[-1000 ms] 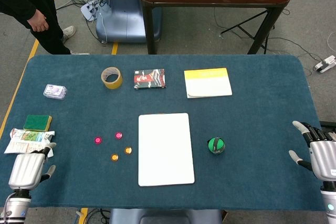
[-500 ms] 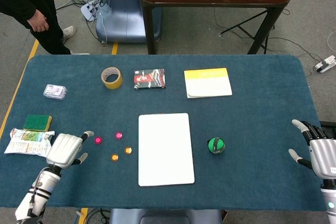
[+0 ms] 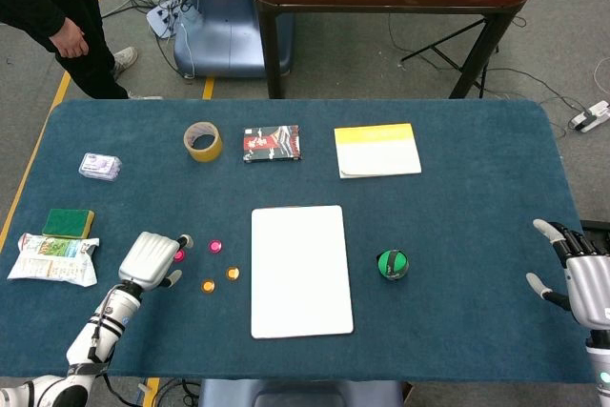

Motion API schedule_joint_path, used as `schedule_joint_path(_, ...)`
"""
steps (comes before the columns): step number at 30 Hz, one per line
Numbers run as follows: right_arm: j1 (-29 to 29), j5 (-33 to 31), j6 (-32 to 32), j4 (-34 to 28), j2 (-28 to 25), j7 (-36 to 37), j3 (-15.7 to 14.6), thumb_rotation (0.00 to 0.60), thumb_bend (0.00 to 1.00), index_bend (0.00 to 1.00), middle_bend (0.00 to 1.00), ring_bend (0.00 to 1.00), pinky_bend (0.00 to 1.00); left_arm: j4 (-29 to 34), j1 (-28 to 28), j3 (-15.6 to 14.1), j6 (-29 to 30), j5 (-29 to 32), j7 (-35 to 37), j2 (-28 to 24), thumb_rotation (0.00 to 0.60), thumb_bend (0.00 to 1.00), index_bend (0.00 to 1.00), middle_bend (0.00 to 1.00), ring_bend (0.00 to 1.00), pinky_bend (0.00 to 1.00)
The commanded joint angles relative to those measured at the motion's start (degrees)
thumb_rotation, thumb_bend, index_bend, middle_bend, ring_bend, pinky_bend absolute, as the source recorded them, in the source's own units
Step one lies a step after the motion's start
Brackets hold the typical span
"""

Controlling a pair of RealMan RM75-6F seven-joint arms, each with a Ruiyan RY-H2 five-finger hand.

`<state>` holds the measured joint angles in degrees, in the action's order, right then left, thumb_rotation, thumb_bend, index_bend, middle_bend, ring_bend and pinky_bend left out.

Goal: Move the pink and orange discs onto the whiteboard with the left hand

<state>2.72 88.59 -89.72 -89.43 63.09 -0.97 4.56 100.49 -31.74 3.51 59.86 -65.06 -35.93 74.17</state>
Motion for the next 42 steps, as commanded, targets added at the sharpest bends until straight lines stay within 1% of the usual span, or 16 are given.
schedule_joint_path(1,0.1,0.0,0.2,0.0,0.0,-0.2,-0.1,0.6,0.14,0.2,0.25,0.27,0.4,-2.2,-0.9,0.0,-0.2,1.5,-1.6,2.3,0.6,0.28,0.43,1.0,0.95,1.0)
schedule_joint_path(7,0.1,0.1,0.2,-0.1,0.0,-0.3,-0.1,0.6,0.14,0.2,0.25,0.27,0.4,-3.2,-2.3,0.2,-1.9,5.9,-2.4,3.3,0.6,0.28,0.43,1.0,0.95,1.0)
schedule_joint_path(21,0.4,-0.1,0.8,-0.2,0.1,-0.9,-0.2,0.6,0.14,0.2,0.25,0.27,0.4,-5.6,-4.7,-0.2,-2.5,13.0,-5.4,4.7,0.6,0.28,0.44,1.0,0.95,1.0)
schedule_joint_path(42,0.5,-0.3,1.0,-0.2,0.0,-0.6,-0.1,0.6,0.14,0.2,0.25,0.27,0.4,-9.6,-6.4,-1.1,-3.2,15.5,-3.7,6.6,0.6,0.28,0.47,1.0,0.96,1.0)
